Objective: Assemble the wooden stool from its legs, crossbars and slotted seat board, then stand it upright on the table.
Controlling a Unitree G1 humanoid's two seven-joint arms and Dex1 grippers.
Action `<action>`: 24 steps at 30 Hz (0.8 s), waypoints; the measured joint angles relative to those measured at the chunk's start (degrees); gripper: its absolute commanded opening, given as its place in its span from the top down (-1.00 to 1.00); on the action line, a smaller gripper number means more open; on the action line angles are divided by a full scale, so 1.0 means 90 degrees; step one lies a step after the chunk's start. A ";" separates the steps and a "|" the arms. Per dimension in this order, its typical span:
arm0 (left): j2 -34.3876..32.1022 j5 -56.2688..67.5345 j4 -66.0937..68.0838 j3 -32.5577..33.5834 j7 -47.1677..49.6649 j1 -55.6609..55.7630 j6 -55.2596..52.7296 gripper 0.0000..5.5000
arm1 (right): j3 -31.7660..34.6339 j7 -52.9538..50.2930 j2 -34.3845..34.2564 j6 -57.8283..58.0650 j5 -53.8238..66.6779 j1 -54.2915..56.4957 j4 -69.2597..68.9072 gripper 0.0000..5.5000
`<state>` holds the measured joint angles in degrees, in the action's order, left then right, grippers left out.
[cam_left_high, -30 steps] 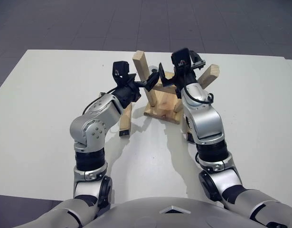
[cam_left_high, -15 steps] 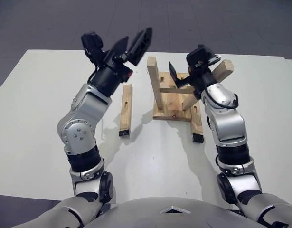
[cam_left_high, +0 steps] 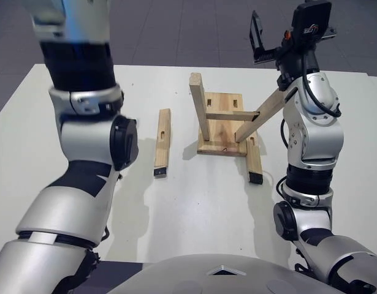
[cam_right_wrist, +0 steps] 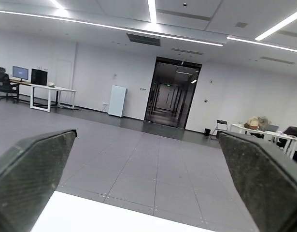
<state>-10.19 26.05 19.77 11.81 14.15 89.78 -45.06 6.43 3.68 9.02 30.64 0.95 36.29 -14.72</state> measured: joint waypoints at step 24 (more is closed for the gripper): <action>0.0527 0.0465 -0.2179 0.0703 -0.0230 -0.1373 -0.0790 -0.95 | 0.0059 -0.0206 -0.0030 0.0371 0.0300 0.0117 -0.0240 -0.96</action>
<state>-5.45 30.24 0.15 18.14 12.08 77.42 -52.17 6.96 1.82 8.75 33.98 3.65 37.34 -16.88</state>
